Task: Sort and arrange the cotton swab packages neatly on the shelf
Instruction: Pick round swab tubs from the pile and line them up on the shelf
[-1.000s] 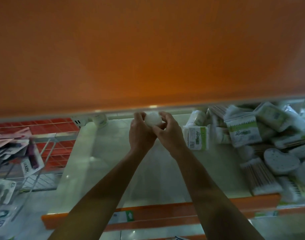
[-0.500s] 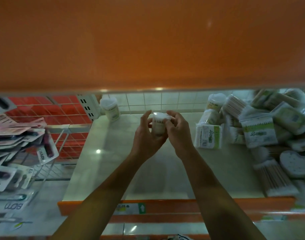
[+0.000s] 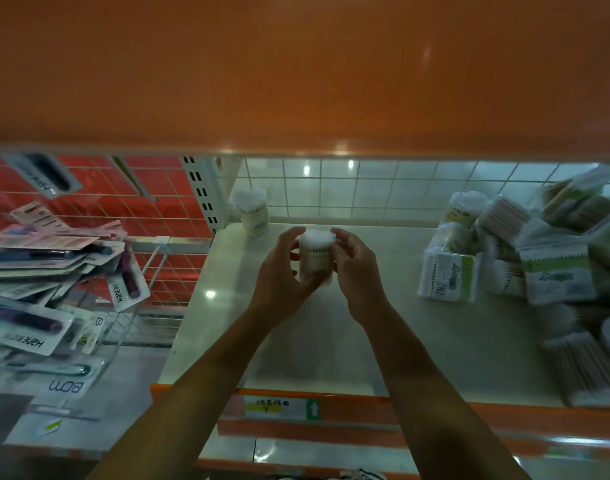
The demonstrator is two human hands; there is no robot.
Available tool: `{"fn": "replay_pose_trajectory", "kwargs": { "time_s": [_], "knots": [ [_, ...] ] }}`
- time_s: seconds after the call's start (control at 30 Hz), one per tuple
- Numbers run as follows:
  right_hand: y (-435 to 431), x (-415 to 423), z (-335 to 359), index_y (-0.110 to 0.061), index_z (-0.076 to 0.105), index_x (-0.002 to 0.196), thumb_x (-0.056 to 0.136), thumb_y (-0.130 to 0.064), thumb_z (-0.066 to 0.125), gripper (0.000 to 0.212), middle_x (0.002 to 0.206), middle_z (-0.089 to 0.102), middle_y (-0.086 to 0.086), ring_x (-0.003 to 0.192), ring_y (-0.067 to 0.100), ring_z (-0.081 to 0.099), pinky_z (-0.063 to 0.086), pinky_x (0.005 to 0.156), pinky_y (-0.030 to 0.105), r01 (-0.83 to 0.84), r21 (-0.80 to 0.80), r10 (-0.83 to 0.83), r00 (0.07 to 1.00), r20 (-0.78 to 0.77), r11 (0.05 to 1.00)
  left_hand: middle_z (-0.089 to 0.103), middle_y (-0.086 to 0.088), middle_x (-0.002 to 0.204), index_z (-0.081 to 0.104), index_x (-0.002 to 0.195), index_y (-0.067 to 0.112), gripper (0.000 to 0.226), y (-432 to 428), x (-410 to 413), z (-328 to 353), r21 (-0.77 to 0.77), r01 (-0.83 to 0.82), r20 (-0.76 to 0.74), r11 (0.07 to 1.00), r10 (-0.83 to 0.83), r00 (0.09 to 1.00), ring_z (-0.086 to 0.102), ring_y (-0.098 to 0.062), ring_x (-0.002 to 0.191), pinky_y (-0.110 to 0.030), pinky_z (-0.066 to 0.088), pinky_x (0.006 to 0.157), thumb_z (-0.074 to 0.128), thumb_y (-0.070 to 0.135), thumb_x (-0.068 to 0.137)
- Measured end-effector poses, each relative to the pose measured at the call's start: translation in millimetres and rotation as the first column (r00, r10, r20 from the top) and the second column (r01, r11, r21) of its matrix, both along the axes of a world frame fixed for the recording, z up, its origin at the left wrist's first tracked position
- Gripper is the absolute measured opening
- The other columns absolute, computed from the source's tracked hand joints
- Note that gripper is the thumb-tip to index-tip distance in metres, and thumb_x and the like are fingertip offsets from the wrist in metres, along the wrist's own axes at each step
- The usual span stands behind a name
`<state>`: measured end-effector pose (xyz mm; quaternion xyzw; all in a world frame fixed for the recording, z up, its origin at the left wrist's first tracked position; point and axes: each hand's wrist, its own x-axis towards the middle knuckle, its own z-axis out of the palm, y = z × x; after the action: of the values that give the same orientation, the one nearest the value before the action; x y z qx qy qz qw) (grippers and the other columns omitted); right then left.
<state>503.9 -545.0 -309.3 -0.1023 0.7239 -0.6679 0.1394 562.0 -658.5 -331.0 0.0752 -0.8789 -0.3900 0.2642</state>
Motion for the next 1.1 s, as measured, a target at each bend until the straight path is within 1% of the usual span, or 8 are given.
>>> {"fn": "replay_pose_trajectory", "kwargs": {
  "time_s": [0.13,0.27,0.33,0.4,0.5,0.67,0.83,1.1],
  "knots": [
    [-14,6,0,-0.016,0.053,0.131,0.095,-0.012,0.046,0.037,0.122,0.061,0.001,0.109,0.013,0.058,0.051,0.093,0.034,-0.052,0.0,0.052,0.998,0.02,0.999,0.057,-0.009,0.124,0.044,0.128,0.009,0.07,-13,5,-1,0.004,-0.085,-0.026,0.996,0.085,0.996,0.053,-0.011,0.105,-0.017,0.05,0.082,0.082,0.024,0.071],
    [-28,17,2,-0.017,0.049,0.134,0.095,-0.011,0.047,0.04,0.128,0.058,-0.002,0.114,0.013,0.055,0.048,0.098,0.034,-0.12,0.042,0.12,0.993,0.001,0.992,0.057,-0.012,0.124,0.045,0.126,0.008,0.067,-28,10,-3,-0.014,-0.187,-0.061,0.982,0.186,0.981,0.057,-0.021,0.109,-0.042,0.053,0.089,0.082,0.023,0.071],
    [-34,22,4,-0.017,0.049,0.133,0.095,-0.008,0.046,0.04,0.126,0.056,-0.005,0.11,0.01,0.055,0.047,0.096,0.029,-0.15,0.058,0.152,0.988,-0.023,0.987,0.058,-0.013,0.124,0.045,0.126,0.007,0.068,-36,12,-4,-0.012,-0.247,-0.059,0.969,0.246,0.968,0.058,-0.025,0.109,-0.046,0.052,0.09,0.082,0.025,0.072],
    [-39,27,5,-0.017,0.05,0.132,0.094,-0.004,0.046,0.04,0.123,0.056,-0.006,0.107,0.007,0.055,0.047,0.094,0.026,-0.177,0.074,0.18,0.983,-0.04,0.981,0.058,-0.013,0.123,0.045,0.125,0.006,0.065,-44,14,-6,-0.002,-0.292,-0.057,0.956,0.292,0.955,0.059,-0.026,0.109,-0.047,0.053,0.09,0.08,0.027,0.073],
    [-46,32,3,-0.015,0.048,0.135,0.094,-0.008,0.05,0.041,0.135,0.053,0.0,0.118,0.012,0.052,0.044,0.1,0.028,-0.207,0.141,0.217,0.974,-0.062,0.968,0.06,-0.014,0.119,0.048,0.121,0.004,0.056,-53,16,-7,0.002,-0.333,-0.099,0.943,0.332,0.938,0.061,-0.027,0.105,-0.048,0.054,0.086,0.076,0.028,0.078],
    [-51,35,-3,-0.019,0.046,0.137,0.094,-0.02,0.053,0.043,0.14,0.049,-0.001,0.128,0.015,0.045,0.036,0.104,0.028,-0.153,0.411,0.259,0.942,-0.215,0.899,0.061,-0.014,0.119,0.049,0.119,0.003,0.055,-68,12,-6,-0.016,-0.335,-0.114,0.942,0.332,0.937,0.061,-0.029,0.106,-0.046,0.054,0.087,0.079,0.014,0.074],
    [-49,34,-8,-0.017,0.044,0.138,0.094,-0.024,0.053,0.045,0.143,0.045,0.002,0.134,0.019,0.037,0.028,0.11,0.031,-0.056,0.593,0.312,0.888,-0.339,0.804,0.06,-0.019,0.12,0.049,0.12,0.0,0.058,-78,3,-7,-0.049,-0.344,-0.108,0.938,0.338,0.935,0.061,-0.034,0.106,-0.047,0.054,0.087,0.08,0.013,0.073],
    [-42,39,-15,-0.02,0.023,0.147,0.095,-0.04,0.045,0.059,0.158,0.008,0.006,0.146,0.024,-0.001,0.004,0.116,0.044,0.04,0.807,0.397,0.855,-0.332,0.59,0.058,-0.018,0.121,0.046,0.121,0.002,0.059,-88,-7,-10,-0.057,-0.347,-0.091,0.936,0.341,0.936,0.06,-0.034,0.107,-0.045,0.055,0.082,0.08,0.013,0.073]
  ]
}}
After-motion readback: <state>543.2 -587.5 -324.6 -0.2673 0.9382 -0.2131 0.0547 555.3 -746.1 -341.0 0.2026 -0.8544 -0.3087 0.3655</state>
